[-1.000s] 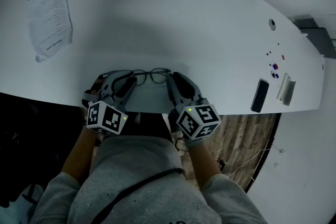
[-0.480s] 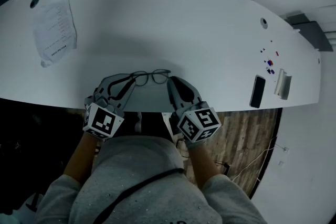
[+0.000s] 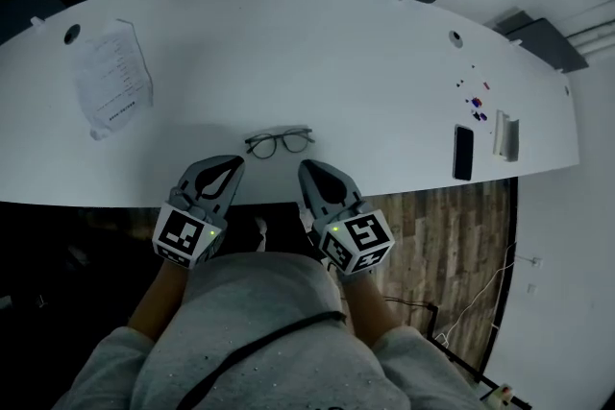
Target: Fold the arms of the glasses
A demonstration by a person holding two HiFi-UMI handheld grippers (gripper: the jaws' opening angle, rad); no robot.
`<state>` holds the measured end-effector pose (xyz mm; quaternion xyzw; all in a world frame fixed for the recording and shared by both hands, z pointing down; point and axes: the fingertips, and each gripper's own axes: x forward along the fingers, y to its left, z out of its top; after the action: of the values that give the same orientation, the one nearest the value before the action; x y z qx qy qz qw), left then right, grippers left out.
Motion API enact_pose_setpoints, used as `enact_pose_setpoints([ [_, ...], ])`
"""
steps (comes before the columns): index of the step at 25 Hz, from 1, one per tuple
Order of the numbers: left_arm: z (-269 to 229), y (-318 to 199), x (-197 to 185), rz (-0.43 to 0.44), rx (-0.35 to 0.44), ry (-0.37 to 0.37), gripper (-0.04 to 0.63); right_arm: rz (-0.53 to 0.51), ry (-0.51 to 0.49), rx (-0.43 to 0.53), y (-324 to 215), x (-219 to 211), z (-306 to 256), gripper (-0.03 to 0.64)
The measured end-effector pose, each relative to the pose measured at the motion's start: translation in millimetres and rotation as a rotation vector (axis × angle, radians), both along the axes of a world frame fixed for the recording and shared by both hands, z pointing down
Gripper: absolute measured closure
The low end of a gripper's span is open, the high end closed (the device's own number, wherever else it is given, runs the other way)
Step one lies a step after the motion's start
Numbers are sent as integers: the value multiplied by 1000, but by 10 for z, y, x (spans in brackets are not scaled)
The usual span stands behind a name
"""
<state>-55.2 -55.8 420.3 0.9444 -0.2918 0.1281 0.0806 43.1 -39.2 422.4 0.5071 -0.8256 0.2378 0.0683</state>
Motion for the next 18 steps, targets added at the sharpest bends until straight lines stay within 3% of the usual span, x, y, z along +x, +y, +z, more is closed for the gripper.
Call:
enact_pose_setpoints([
  [8,-52,385,-127,36,4,34,580,30,20,61,454,-235,-94,597],
  [18,-281,707,-135,-90,-4,87,580,-52,44,101,723,-174,-273,598],
])
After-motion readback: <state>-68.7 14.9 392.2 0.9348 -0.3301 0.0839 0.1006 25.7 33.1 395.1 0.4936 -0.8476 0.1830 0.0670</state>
